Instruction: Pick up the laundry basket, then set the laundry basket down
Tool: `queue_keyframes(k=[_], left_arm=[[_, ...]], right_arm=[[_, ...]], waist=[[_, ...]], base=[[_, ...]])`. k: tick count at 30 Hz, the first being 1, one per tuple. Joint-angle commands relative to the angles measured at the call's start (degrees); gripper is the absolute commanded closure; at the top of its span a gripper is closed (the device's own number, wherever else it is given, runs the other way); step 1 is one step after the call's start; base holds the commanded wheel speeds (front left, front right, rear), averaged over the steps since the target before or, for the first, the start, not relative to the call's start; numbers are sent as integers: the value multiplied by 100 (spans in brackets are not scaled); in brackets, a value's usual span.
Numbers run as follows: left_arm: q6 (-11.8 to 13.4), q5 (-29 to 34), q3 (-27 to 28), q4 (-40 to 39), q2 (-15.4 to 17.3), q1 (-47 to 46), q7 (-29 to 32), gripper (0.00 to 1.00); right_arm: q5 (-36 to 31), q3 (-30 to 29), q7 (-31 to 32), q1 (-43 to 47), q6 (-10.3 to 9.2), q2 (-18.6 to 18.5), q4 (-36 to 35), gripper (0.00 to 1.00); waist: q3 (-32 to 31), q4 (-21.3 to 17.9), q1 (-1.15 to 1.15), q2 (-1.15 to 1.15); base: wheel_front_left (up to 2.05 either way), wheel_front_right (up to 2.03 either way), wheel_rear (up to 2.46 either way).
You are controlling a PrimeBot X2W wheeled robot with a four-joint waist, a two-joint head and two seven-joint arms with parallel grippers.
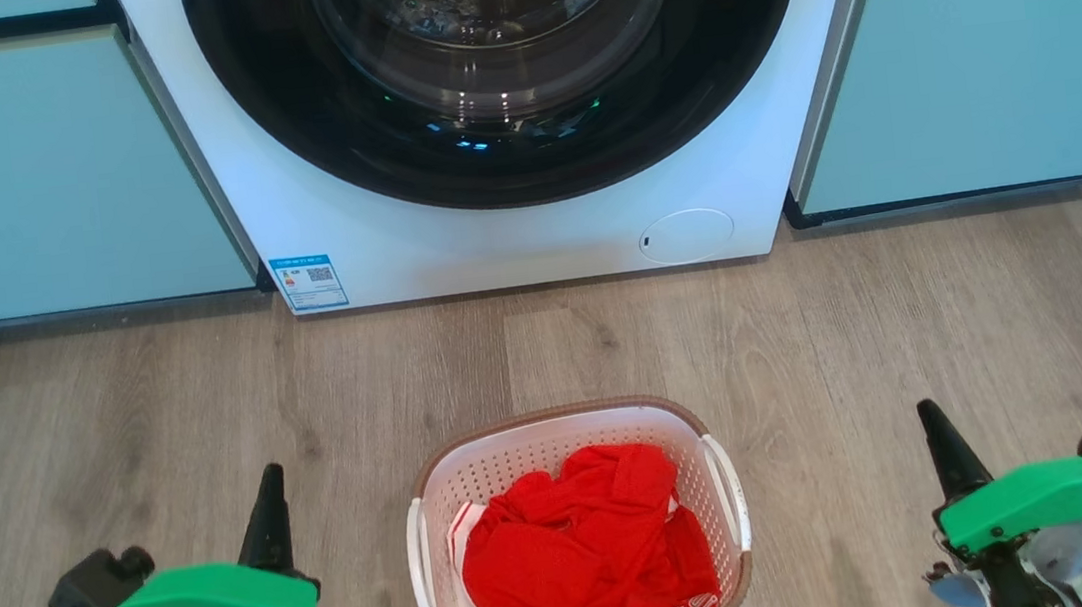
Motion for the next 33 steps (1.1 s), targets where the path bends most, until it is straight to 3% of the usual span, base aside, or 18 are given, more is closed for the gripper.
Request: queue_keyframes(k=[1,33], left_arm=[[-60,-141,186,-170,96,-318,42,100],[-367,-2076,713,-30,92,-548,577,100]], right_arm=[[144,2,54,-348,19,-43,-182,100],[1996,-440,584,-493,28,-11,-177,100]], waist=[[1,-2,0,0],[21,-53,0,0]], base=[[0,0,0],[0,0,0]])
